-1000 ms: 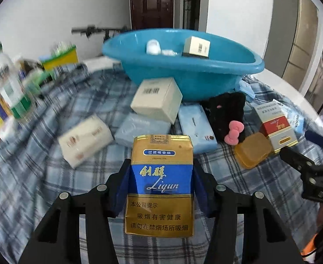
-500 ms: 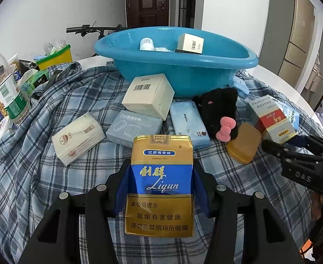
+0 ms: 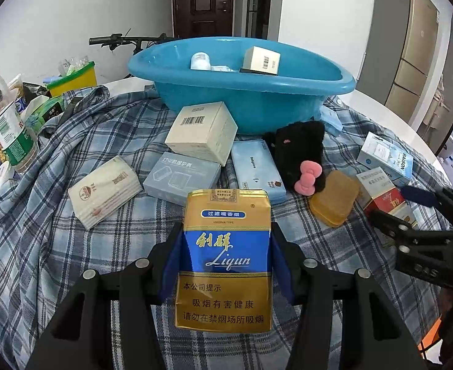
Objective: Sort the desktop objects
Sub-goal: 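Grasp the red-and-white Liqun pack with the right tool while the left tool holds the gold pack, then carry both cigarette packs up and over the blue basin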
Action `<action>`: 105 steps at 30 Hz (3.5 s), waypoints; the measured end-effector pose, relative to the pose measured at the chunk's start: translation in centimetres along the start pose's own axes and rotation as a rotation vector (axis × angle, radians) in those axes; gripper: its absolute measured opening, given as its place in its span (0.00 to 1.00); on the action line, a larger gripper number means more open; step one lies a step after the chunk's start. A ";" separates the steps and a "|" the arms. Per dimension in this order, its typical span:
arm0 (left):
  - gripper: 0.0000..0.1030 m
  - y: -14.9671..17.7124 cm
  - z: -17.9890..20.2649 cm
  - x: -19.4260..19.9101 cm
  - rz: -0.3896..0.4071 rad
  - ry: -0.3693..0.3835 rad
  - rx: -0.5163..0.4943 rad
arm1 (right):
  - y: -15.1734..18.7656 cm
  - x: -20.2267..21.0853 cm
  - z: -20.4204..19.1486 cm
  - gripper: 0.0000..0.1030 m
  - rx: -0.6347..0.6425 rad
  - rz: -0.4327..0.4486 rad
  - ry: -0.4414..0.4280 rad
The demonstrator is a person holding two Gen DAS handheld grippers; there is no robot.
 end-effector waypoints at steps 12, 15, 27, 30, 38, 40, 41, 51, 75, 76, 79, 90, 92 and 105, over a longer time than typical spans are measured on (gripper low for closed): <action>0.54 -0.2 0.1 0.4 0.008 0.002 0.000 | -0.2 -0.7 0.0 0.52 -0.072 0.000 -0.083; 0.54 -0.1 0.2 0.4 0.008 0.002 -0.001 | -0.4 0.5 -0.3 0.52 -0.052 0.035 -0.069; 0.54 -1.0 1.1 2.2 0.130 -0.006 -0.023 | -2.1 3.8 -0.1 0.53 -0.082 0.188 -0.028; 0.54 -1.8 1.4 3.7 0.224 -0.021 -0.044 | -3.2 5.8 -0.3 0.53 -0.065 0.284 -0.023; 0.54 -4.7 2.0 9.9 0.500 -0.031 -0.040 | -5.1 9.8 -0.4 0.53 -0.075 0.447 -0.030; 0.54 -5.2 2.1 10.8 0.530 -0.049 -0.040 | -5.6 10.9 -0.4 0.53 -0.079 0.477 -0.003; 0.54 -5.5 2.1 11.4 0.545 -0.049 -0.031 | -5.8 11.6 -0.3 0.53 -0.077 0.495 0.018; 0.54 -5.9 3.1 14.1 0.575 -0.054 -0.013 | -7.2 16.0 -1.1 0.53 -0.081 0.612 0.065; 0.54 -6.5 4.3 15.0 0.601 -0.063 -0.002 | -8.3 15.5 -2.9 0.53 -0.080 0.620 0.055; 0.54 -6.7 4.2 15.0 0.604 -0.064 0.001 | -8.6 15.5 -2.9 0.53 -0.072 0.621 0.056; 0.54 -7.4 3.9 15.0 0.609 -0.062 0.017 | -9.5 15.8 -3.0 0.53 -0.052 0.637 0.066; 0.54 -13.4 3.5 15.1 0.695 -0.123 -0.026 | -15.5 15.2 -2.3 0.53 -0.011 0.692 0.092; 0.54 -15.2 3.1 14.3 0.701 -0.128 -0.015 | -16.9 14.3 -2.2 0.53 -0.010 0.671 0.070; 0.54 -25.2 1.7 7.1 0.648 -0.133 0.004 | -25.0 8.4 0.5 0.53 -0.016 0.611 0.059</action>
Point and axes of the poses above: each gripper's, at about its wrist camera, not at the fingertips, and x roughly against the way its jaws point, z to its right, y to its underside, the point moved 10 cm from there along -x, roughly the way its jaws point, and after that the axes turned 7 degrees about x, right-handed, at the moved point
